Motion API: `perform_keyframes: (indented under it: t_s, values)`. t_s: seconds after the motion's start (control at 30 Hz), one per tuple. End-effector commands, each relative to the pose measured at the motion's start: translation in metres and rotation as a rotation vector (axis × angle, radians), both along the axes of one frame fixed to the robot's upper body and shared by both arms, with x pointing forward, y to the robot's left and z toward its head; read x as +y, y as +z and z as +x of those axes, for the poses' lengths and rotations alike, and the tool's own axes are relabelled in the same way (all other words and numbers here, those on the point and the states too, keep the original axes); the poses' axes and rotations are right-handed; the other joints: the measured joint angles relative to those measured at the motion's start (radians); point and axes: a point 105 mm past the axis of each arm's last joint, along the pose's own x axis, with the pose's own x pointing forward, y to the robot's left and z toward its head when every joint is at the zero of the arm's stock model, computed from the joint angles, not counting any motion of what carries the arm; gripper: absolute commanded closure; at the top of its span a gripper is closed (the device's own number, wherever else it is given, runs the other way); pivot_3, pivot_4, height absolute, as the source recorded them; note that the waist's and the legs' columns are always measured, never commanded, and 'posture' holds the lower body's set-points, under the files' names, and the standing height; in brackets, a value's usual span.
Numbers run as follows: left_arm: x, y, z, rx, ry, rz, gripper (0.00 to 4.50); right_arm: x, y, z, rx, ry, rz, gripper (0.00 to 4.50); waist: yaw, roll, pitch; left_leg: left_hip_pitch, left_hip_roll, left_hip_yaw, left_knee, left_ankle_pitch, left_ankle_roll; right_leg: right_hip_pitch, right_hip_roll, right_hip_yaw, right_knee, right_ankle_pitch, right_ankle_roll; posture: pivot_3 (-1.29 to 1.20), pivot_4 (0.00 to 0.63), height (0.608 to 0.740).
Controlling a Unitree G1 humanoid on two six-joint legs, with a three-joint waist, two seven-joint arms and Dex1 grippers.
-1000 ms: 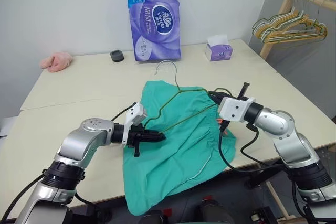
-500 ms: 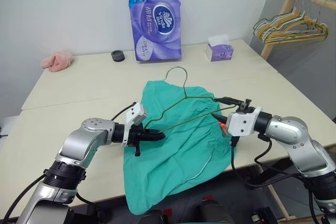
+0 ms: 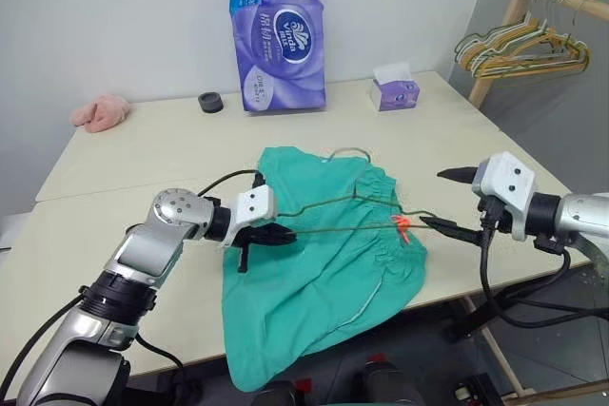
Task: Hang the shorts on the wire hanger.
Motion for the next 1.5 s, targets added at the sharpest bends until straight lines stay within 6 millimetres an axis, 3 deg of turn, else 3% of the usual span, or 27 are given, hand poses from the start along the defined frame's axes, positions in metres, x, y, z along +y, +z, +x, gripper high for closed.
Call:
perform_keyframes:
  t_s: [0.03,0.23,0.43,0.57,0.9,1.13,1.37,1.47,1.5]
  values:
    - [-0.016,0.021,0.001,-0.107,-0.089,0.006,4.5,0.017,-0.009,-0.008,0.105,0.059,-0.026,0.14,-0.002,0.0,0.0,0.0,0.0,0.0,0.0,0.0,0.0,0.0,0.0,0.0,0.0,0.0,0.0,-0.25,0.055,0.74]
    - [-0.019,0.024,0.0,-0.126,-0.112,0.022,4.5,0.03,-0.03,-0.016,0.234,0.126,-0.083,0.14,-0.009,-0.001,0.001,-0.001,0.0,0.0,0.0,0.0,0.0,0.0,0.0,0.0,0.0,0.0,0.0,-0.24,0.055,0.74]
    - [-0.018,0.024,-0.003,-0.133,-0.119,0.033,4.5,0.032,-0.038,-0.008,0.272,0.111,-0.114,0.14,-0.018,-0.001,0.002,-0.001,0.0,0.0,0.0,0.0,0.0,-0.001,0.0,-0.001,0.0,0.0,0.001,-0.23,0.053,0.74]
    - [-0.018,0.024,-0.004,-0.132,-0.118,0.032,4.5,0.035,-0.04,-0.011,0.305,0.131,-0.119,1.01,-0.018,-0.001,0.002,-0.001,0.0,-0.001,0.0,0.0,0.0,-0.001,0.0,-0.001,0.0,0.0,0.0,-0.23,0.052,0.74]
    - [-0.02,0.023,-0.006,-0.126,-0.119,0.022,4.5,0.037,-0.05,-0.02,0.355,0.15,-0.133,4.42,-0.017,-0.001,0.002,-0.001,0.0,-0.001,0.0,0.0,0.0,-0.001,0.0,-0.001,0.0,0.0,0.001,-0.23,0.046,0.74]
    - [-0.024,0.025,-0.006,-0.084,-0.078,-0.048,4.5,0.038,-0.051,-0.02,0.353,0.144,-0.122,4.47,-0.017,-0.001,0.002,-0.001,0.0,-0.001,0.0,0.0,0.0,-0.001,0.0,-0.001,0.0,0.0,0.001,-0.23,0.04,0.74]
    - [-0.022,0.035,0.007,-0.067,0.036,-0.159,2.62,0.031,-0.05,-0.019,0.347,0.111,-0.117,4.5,-0.017,-0.001,0.002,-0.002,0.0,-0.001,0.0,0.0,0.0,-0.001,0.0,-0.001,0.0,0.0,0.001,-0.23,0.039,0.74]
    - [-0.005,0.045,0.022,-0.042,0.164,-0.25,1.73,0.017,-0.052,-0.02,0.361,0.051,-0.112,4.5,-0.016,-0.001,0.002,-0.002,0.0,-0.001,0.0,0.0,0.0,-0.002,0.0,-0.001,0.0,0.0,0.001,-0.23,0.04,0.74]
    - [0.001,0.047,0.026,-0.034,0.197,-0.268,1.73,0.013,-0.053,-0.02,0.365,0.034,-0.109,4.5,-0.016,-0.002,0.002,-0.002,0.0,-0.002,0.0,0.0,0.0,-0.002,0.0,-0.001,0.0,0.0,0.001,-0.23,0.04,0.74]
